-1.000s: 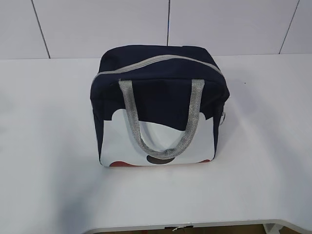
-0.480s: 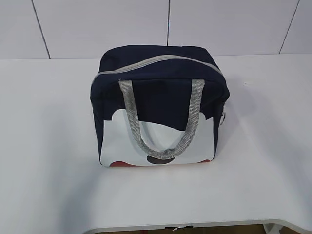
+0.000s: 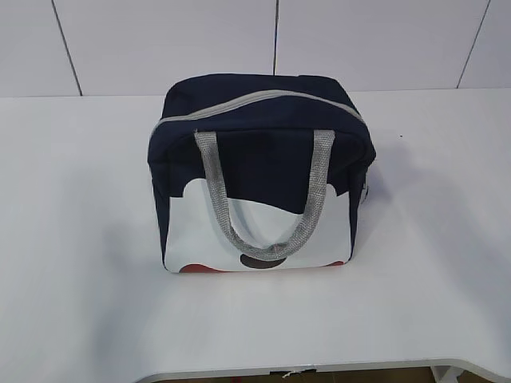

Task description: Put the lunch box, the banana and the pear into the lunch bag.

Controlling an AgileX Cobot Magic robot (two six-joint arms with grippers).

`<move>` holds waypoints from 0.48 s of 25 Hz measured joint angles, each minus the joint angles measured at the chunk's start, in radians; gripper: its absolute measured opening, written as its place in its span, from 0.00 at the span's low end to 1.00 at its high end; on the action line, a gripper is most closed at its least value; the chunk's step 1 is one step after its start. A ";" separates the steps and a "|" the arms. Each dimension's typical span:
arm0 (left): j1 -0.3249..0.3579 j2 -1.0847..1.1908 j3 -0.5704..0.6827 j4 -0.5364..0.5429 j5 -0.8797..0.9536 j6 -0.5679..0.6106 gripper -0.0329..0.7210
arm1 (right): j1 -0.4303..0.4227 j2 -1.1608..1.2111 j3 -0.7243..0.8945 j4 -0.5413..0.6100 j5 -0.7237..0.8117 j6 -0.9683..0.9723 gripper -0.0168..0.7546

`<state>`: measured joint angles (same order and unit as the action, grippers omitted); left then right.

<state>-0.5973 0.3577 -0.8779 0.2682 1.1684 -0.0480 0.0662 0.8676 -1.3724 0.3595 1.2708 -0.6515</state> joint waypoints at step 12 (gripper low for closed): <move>-0.003 -0.306 0.259 -0.268 -0.022 0.091 0.46 | 0.000 -0.001 0.000 0.004 0.000 0.000 0.62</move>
<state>-0.6005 0.0518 -0.6193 0.0000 1.1461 0.0431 0.0662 0.8668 -1.3724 0.3634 1.2708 -0.6515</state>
